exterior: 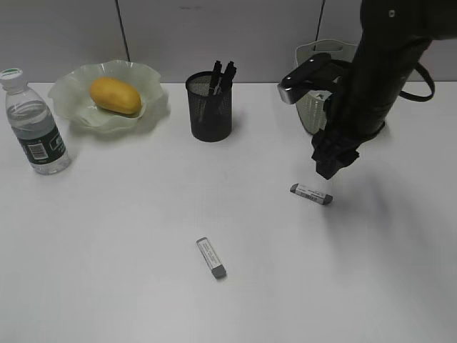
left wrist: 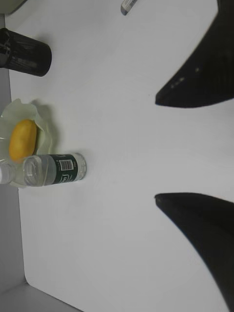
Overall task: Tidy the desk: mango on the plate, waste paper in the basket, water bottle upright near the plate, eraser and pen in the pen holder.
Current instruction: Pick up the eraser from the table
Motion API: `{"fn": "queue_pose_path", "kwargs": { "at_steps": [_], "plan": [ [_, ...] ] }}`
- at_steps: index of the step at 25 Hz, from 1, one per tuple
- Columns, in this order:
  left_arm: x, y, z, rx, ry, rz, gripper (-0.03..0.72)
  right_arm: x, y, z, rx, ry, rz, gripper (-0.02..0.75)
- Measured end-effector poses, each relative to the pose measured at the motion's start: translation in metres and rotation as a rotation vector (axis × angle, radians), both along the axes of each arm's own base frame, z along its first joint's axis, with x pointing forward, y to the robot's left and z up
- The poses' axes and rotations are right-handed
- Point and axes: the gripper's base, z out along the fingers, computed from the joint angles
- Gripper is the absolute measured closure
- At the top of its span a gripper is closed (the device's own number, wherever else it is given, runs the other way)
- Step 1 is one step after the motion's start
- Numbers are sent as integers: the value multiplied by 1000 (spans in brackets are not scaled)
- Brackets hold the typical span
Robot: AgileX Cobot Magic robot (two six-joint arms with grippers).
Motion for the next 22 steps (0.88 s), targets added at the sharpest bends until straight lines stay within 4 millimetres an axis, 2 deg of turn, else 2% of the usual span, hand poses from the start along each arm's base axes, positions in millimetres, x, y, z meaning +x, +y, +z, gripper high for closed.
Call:
{"fn": "queue_pose_path", "kwargs": {
  "at_steps": [5,12,17,22],
  "plan": [
    [0,0,0,-5,1,3,260,19,12,-25,-47,74,46,274],
    [0,0,0,-5,1,3,260,26,21,-61,-102,136,94,274],
    [0,0,0,-5,1,3,260,37,25,-74,-122,133,105,283],
    [0,0,0,-5,1,3,260,47,30,-78,-114,116,105,306]
  ]
}}
